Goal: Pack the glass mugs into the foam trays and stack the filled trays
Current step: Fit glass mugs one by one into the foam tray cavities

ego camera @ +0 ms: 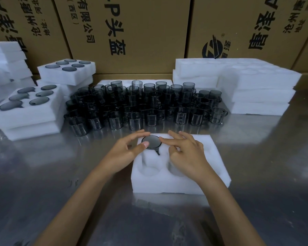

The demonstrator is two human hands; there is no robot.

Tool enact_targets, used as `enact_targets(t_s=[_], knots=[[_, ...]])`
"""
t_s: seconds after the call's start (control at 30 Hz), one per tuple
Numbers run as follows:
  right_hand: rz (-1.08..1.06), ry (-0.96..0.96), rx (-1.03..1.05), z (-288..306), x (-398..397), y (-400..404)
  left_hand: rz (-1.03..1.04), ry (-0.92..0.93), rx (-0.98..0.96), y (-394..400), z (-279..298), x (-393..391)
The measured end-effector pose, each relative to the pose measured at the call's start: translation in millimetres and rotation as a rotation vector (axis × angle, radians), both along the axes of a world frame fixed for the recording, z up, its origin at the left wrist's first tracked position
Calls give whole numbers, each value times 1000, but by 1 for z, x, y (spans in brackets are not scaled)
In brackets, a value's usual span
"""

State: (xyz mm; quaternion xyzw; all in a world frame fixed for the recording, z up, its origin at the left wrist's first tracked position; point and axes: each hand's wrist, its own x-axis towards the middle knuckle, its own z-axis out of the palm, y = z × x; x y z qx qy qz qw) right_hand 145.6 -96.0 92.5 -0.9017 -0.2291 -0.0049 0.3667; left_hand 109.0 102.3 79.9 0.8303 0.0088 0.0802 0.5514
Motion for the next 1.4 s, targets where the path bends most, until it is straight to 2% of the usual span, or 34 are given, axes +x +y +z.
enact_targets(t_s=[0.1, 0.2, 0.33, 0.47, 0.8, 0.9, 1.17, 1.33, 1.4], knots=[[2, 10, 24, -1, 0, -1, -2, -11, -100, 0, -3, -2], [11, 21, 50, -1, 0, -2, 264, -145, -160, 13, -9, 4], [-4, 21, 63, -1, 3, -1, 730, -310, 100, 49, -15, 11], [-19, 18, 65, 1, 5, 1, 897, -326, 218, 83, -4, 27], [-13, 14, 57, -2, 10, 0, 724, -98, 568, 134, 22, 81], [-9, 4, 59, -3, 10, 0, 706, -89, 637, 142, 20, 83], [11, 4, 66, -3, 9, 0, 735, -215, 679, 151, 28, 81], [29, 60, 100, 1, 7, -3, 692, -451, 581, 117, 42, 71], [22, 136, 206, 5, 6, -5, 640, -513, 470, 90, 50, 60]])
